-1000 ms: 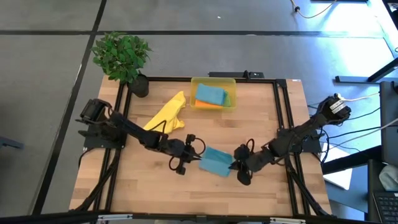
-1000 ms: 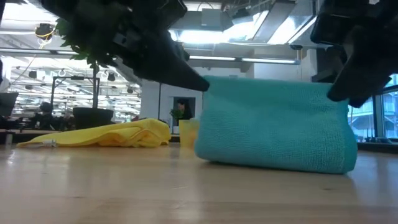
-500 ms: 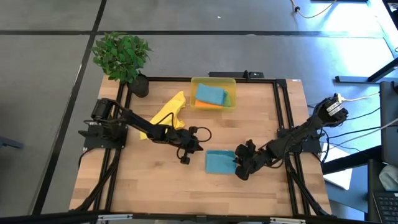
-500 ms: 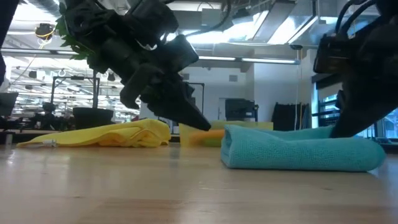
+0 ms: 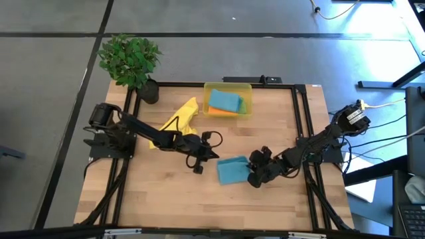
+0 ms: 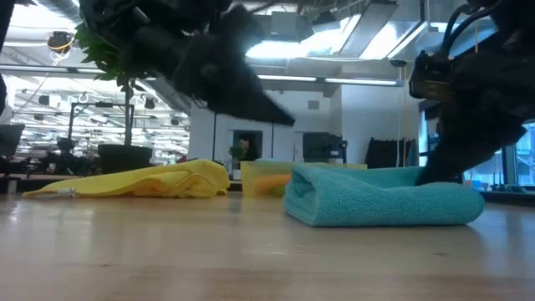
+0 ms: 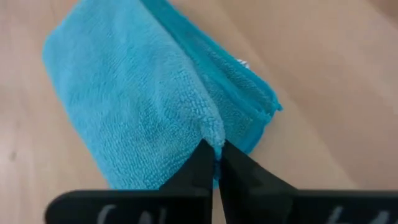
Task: Fold microfiber towels
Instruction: Fold the blue microfiber cloth
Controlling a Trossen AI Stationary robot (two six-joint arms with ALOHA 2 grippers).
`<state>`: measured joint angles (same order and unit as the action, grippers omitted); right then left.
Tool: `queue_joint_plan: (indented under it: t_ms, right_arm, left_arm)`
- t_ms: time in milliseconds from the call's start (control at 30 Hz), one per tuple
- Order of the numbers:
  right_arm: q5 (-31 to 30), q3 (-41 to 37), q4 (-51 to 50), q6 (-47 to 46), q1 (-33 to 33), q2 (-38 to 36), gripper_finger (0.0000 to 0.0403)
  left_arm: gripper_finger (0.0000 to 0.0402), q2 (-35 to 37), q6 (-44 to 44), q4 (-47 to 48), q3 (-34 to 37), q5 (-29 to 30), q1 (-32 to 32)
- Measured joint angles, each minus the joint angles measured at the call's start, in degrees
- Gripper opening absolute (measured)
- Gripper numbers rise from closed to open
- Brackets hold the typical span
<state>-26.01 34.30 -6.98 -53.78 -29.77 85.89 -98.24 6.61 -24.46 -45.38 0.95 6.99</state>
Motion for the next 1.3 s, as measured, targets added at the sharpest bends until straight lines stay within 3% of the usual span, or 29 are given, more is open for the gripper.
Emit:
queue_joint_plan:
  t_ms: [200,467,767,1300]
  right_arm:
    - [-5.47,0.02,0.05,0.45,0.04,0.00,0.0062]
    - [-7.19,0.07,0.19,3.14,0.69,-2.34,0.0113]
    - [-7.07,0.11,6.30,17.67,-1.40,-5.68,0.0103]
    - [-5.31,0.09,14.50,18.05,3.13,8.58,0.0063]
  left_arm:
    - [0.0007,0.09,1.15,-4.08,-0.05,-3.66,2.20]
    - [0.0062,0.04,0.35,-9.18,-0.03,-3.63,3.43]
    - [0.0075,-1.67,0.63,-9.37,-3.64,-5.41,1.66]
    - [0.0074,-13.93,-0.20,-11.71,-5.03,-6.45,0.61]
